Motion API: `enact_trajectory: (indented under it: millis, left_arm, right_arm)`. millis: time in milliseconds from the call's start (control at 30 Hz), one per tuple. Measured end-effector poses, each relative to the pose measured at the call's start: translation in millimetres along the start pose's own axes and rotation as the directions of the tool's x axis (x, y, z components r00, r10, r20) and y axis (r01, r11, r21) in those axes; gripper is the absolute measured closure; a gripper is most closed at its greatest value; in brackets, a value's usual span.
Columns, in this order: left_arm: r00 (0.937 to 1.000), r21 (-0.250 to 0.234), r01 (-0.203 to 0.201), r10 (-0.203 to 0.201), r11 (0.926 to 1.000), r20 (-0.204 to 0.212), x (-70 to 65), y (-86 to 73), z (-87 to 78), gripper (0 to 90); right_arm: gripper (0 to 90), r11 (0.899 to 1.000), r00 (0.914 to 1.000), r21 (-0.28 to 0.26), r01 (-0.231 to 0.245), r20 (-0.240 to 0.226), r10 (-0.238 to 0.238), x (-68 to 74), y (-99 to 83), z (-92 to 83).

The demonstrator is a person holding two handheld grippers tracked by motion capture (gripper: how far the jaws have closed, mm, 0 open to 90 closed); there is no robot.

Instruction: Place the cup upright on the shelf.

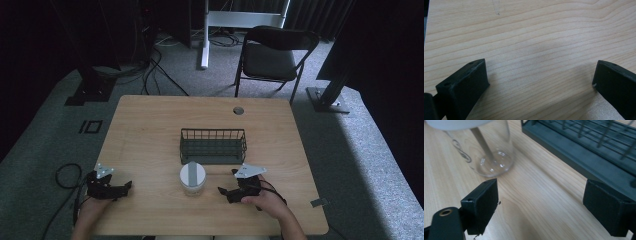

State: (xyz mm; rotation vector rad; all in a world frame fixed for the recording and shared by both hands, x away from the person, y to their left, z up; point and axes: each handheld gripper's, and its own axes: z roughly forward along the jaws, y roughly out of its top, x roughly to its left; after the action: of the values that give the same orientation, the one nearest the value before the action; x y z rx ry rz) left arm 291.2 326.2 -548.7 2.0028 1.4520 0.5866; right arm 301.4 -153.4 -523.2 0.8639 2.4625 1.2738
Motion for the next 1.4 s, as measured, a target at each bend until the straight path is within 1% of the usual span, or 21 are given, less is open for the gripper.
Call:
enact_trajectory:
  millis: [200, 267, 367, 667, 733, 767, 1133, 1233, 1400]
  left_arm:
    - [1.0, 0.0, 0.0, 0.0, 1.0, 0.0, 0.0, 0.0, 0.0, 0.2]
    - [1.0, 0.0, 0.0, 0.0, 1.0, 0.0, 0.0, 0.0, 0.0, 0.1]
    - [1.0, 0.0, 0.0, 0.0, 1.0, 0.0, 0.0, 0.0, 0.0, 0.1]
    - [1.0, 0.0, 0.0, 0.0, 1.0, 0.0, 0.0, 0.0, 0.0, 0.1]
    - [1.0, 0.0, 0.0, 0.0, 1.0, 0.0, 0.0, 0.0, 0.0, 0.1]
    - [1.0, 0.0, 0.0, 0.0, 1.0, 0.0, 0.0, 0.0, 0.0, 0.1]
    - [1.0, 0.0, 0.0, 0.0, 1.0, 0.0, 0.0, 0.0, 0.0, 0.1]
    - [1.0, 0.0, 0.0, 0.0, 1.0, 0.0, 0.0, 0.0, 0.0, 0.2]
    - [1.0, 0.0, 0.0, 0.0, 1.0, 0.0, 0.0, 0.0, 0.0, 0.1]
  right_arm:
    - [12.6, 1.0, 0.9988, -0.005, 0.03, -0.038, -0.03, 10.1, 5.3, 6.9]
    - [12.0, 0.999, 0.9972, -0.011, 0.045, -0.06, -0.046, 14.7, 7.4, 9.9]
    - [11.8, 0.998, 0.9948, -0.017, 0.063, -0.08, -0.064, 20.3, 9.7, 13.9]
    - [11.8, 0.997, 0.9888, -0.046, 0.068, -0.13, -0.073, 34.4, 16.6, 28.7]
    - [11.8, 0.996, 0.9882, -0.047, 0.069, -0.134, -0.075, 35.6, 17.2, 29.8]
    - [11.7, 0.996, 0.9868, -0.057, 0.062, -0.146, -0.069, 38.9, 19.2, 33.1]
    - [11.7, 0.994, 0.9831, -0.092, 0.063, -0.166, -0.077, 48.4, 25.9, 48.2]
    - [11.7, 0.993, 0.9833, -0.106, 0.053, -0.168, -0.07, 49.8, 27.9, 50.9]
    - [12.2, 0.992, 0.9858, -0.121, 0.04, -0.158, -0.059, 50.1, 29.8, 53.5]
